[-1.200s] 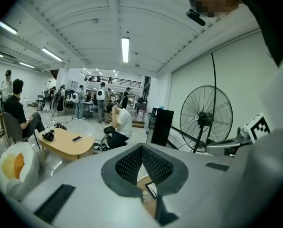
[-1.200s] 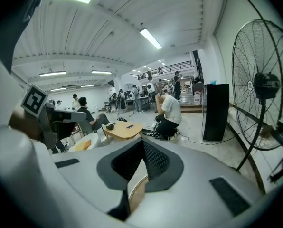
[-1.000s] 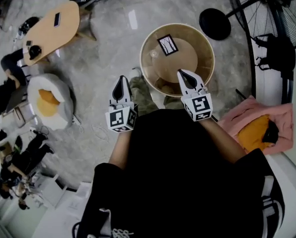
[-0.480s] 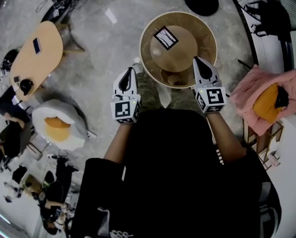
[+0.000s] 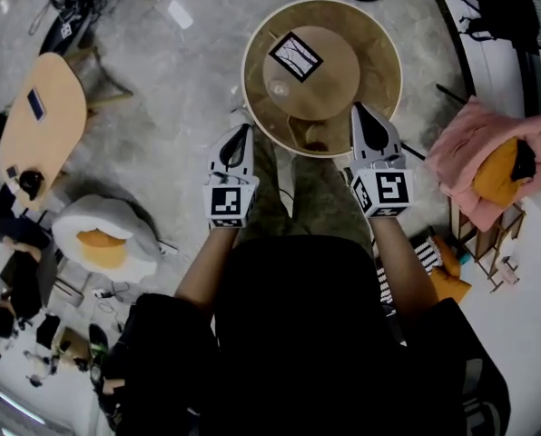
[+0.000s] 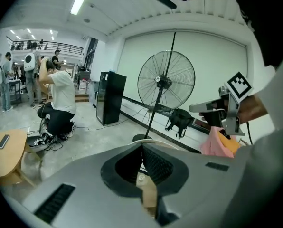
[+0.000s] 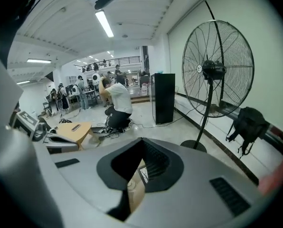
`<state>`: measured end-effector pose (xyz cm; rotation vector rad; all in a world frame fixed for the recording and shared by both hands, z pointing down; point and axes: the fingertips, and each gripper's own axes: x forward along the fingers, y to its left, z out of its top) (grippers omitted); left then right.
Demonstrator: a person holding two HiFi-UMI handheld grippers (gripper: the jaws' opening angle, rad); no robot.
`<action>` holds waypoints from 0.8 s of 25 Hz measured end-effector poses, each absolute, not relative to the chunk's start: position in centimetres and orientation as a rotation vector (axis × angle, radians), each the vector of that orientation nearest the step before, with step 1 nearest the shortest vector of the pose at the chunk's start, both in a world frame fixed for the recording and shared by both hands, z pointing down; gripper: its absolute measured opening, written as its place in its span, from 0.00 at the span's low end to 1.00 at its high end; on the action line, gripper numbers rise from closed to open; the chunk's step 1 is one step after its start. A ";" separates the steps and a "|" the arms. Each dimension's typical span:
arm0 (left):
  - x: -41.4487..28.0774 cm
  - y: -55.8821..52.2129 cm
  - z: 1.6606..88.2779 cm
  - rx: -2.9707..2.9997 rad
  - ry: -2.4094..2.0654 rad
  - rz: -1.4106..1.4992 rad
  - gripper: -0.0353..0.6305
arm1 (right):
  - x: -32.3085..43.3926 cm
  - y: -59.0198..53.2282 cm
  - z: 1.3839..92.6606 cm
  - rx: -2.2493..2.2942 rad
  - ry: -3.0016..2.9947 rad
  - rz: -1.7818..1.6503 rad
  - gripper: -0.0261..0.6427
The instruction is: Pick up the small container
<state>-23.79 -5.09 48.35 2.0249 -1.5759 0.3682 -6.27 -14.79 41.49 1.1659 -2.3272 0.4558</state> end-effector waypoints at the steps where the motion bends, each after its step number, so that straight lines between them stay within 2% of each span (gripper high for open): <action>1: -23.3 -5.4 49.7 2.033 -1.563 0.387 0.08 | -6.3 -15.2 42.7 1.171 -2.329 0.468 0.06; 9: -20.4 -7.3 59.9 2.079 -1.513 0.377 0.09 | -7.0 -16.4 51.5 1.117 -2.365 0.475 0.06; 10: -20.1 -7.4 60.9 2.078 -1.508 0.355 0.13 | -6.7 -16.1 52.4 1.101 -2.366 0.470 0.06; 12: -19.2 -7.3 62.8 2.079 -1.476 0.329 0.41 | -6.1 -15.4 54.3 1.073 -2.361 0.466 0.06; 13: -18.9 -7.2 63.7 2.088 -1.467 0.329 0.47 | -5.7 -15.0 55.3 1.062 -2.356 0.466 0.06; 17: -18.3 -6.4 66.7 2.116 -1.484 0.353 0.58 | -4.8 -13.7 58.4 1.026 -2.335 0.481 0.06; 20: -17.8 -5.7 69.6 2.120 -1.427 0.395 0.61 | -4.6 -12.9 60.0 1.016 -2.318 0.510 0.06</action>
